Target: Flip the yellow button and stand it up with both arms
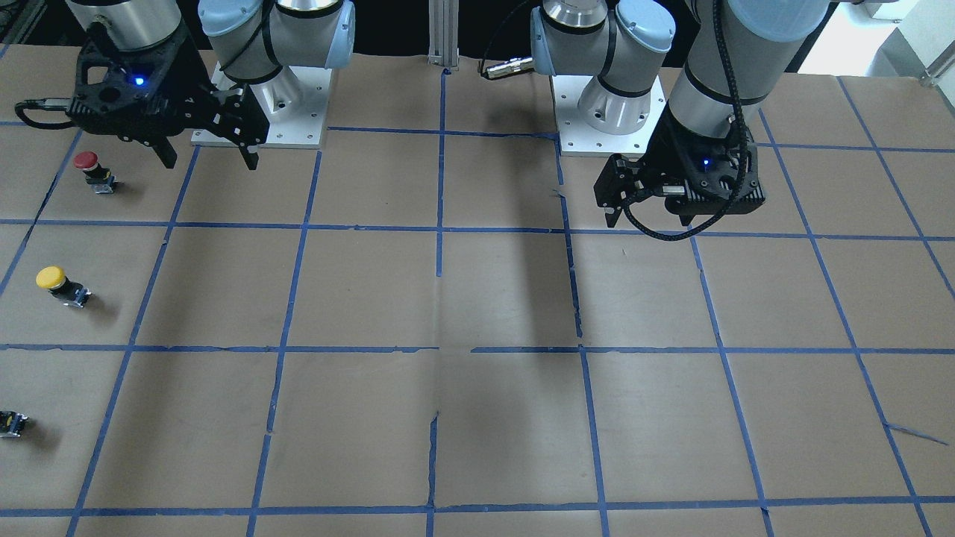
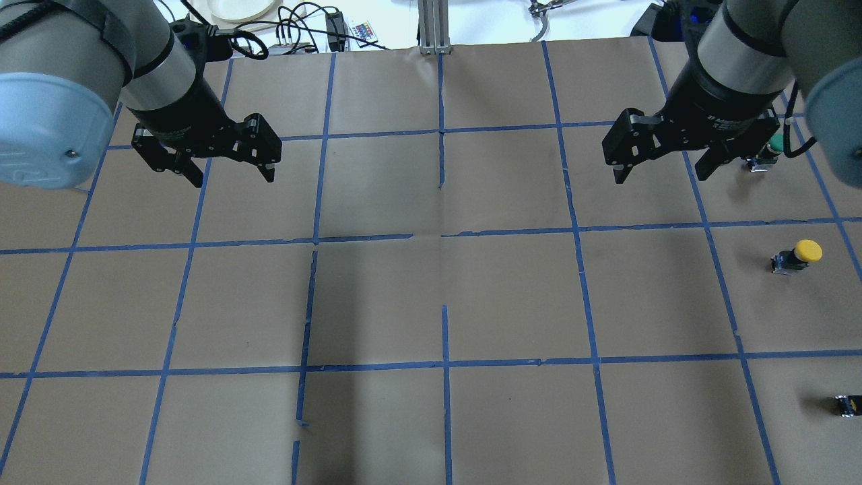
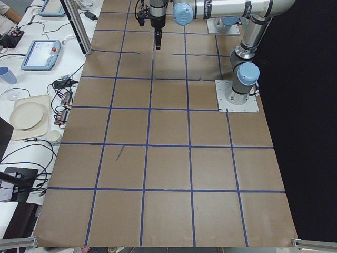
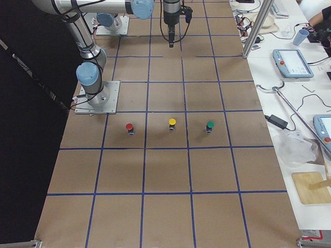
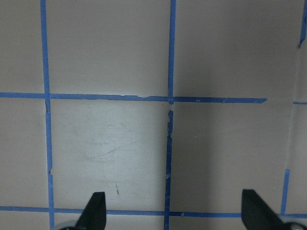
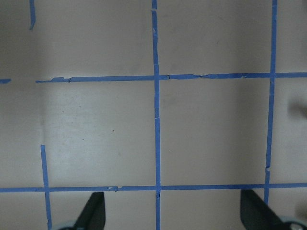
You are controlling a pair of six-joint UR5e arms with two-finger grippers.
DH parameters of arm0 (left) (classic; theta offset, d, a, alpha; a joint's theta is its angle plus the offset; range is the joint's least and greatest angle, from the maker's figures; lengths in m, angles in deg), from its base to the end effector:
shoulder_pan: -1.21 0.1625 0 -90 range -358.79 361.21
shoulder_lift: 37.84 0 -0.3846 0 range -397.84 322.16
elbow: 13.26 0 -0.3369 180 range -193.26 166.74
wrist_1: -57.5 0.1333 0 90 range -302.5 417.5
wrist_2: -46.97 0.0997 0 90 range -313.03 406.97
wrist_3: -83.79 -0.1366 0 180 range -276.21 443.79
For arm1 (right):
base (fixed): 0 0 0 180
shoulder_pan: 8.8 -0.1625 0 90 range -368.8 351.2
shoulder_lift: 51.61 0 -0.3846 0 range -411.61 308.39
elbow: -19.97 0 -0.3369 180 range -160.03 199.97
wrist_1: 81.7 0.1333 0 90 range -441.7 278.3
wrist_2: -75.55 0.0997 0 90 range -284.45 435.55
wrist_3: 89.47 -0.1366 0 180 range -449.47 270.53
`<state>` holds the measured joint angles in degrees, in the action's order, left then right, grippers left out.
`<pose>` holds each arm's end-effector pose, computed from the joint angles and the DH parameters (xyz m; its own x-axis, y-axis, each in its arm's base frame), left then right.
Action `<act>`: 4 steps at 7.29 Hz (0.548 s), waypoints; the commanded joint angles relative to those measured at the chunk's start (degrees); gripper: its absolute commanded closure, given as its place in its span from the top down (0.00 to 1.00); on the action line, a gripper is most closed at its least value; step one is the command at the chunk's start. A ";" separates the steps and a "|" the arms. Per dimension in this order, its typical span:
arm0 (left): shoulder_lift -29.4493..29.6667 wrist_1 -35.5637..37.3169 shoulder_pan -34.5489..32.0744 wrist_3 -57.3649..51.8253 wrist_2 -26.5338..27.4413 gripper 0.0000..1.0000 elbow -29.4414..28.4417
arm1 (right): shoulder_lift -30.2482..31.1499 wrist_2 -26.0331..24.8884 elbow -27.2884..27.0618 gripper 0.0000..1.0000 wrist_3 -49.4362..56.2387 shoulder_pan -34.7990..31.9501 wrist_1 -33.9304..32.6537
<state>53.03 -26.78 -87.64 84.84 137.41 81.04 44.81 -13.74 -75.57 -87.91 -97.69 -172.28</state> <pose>-0.1233 -0.4449 0.3811 -0.9992 -0.0385 -0.0075 -0.0384 0.9992 -0.0097 0.1273 -0.3995 0.4159 -0.9999 -0.0082 -0.0117 -0.0079 0.9996 -0.0258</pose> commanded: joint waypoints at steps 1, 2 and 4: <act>0.01 0.00 0.00 0.00 0.00 1.00 0.00 | 0.09 -0.17 0.27 1.00 -0.16 -1.12 1.72; 0.01 0.00 0.00 0.00 0.00 1.00 0.00 | 0.18 -0.09 0.27 1.00 -0.16 -0.68 1.72; 0.01 0.00 0.00 0.00 0.00 1.00 0.00 | 0.18 -0.01 0.27 1.00 -0.16 -0.59 1.72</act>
<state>53.04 -26.78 -87.65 84.84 137.41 81.04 44.97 -13.81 -75.31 -88.06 -98.27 -170.59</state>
